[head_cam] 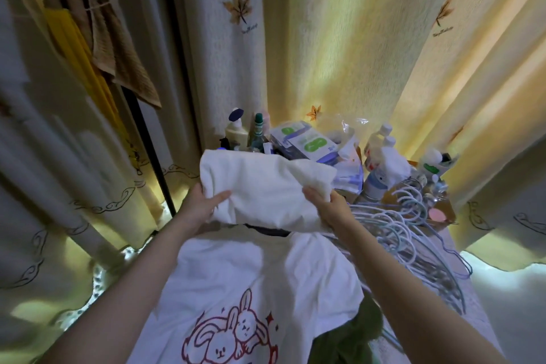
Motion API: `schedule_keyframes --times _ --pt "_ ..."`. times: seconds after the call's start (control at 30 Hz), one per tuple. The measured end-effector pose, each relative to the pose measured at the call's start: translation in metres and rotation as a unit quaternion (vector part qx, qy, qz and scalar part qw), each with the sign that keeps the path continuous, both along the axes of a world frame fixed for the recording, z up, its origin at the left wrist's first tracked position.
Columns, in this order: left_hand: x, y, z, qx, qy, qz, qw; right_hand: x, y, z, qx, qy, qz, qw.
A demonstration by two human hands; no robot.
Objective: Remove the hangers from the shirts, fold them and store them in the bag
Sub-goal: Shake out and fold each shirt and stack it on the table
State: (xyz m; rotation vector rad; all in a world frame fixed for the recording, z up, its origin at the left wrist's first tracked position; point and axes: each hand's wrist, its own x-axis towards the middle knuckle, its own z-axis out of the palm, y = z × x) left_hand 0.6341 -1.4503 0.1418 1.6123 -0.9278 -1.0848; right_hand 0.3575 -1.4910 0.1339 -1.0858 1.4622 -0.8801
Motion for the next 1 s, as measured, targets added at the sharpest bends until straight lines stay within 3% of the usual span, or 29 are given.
schedule_keyframes --times 0.1,0.23,0.3,0.43,0.57,0.63,0.77,1.0 --pt "0.010 -0.018 -0.015 -0.003 -0.089 0.013 0.996 0.013 -0.023 -0.014 0.019 0.011 -0.012 1.000" --pt "0.027 -0.010 -0.050 0.033 -0.106 0.054 0.992 -0.001 -0.005 -0.057 0.022 0.113 0.004 0.993" --pt "0.030 0.002 -0.068 0.046 -0.161 0.055 0.984 -0.014 0.010 -0.079 0.032 0.183 0.027 0.982" --pt "0.023 0.030 -0.094 0.086 -0.271 -0.053 0.957 -0.038 0.026 -0.101 0.058 0.276 0.038 0.959" --pt "0.013 0.049 -0.101 0.132 -0.385 -0.154 0.900 -0.041 0.034 -0.098 0.084 0.258 0.046 0.961" --pt "0.010 0.055 -0.098 0.157 -0.385 -0.166 0.894 -0.039 0.044 -0.094 0.082 0.242 0.049 0.966" --pt "0.010 0.067 -0.096 0.223 -0.413 -0.237 0.851 -0.036 0.081 -0.086 0.091 0.175 0.025 0.980" --pt "0.004 0.090 -0.092 0.206 -0.331 -0.213 0.896 -0.035 0.160 -0.091 0.058 0.094 0.038 0.993"
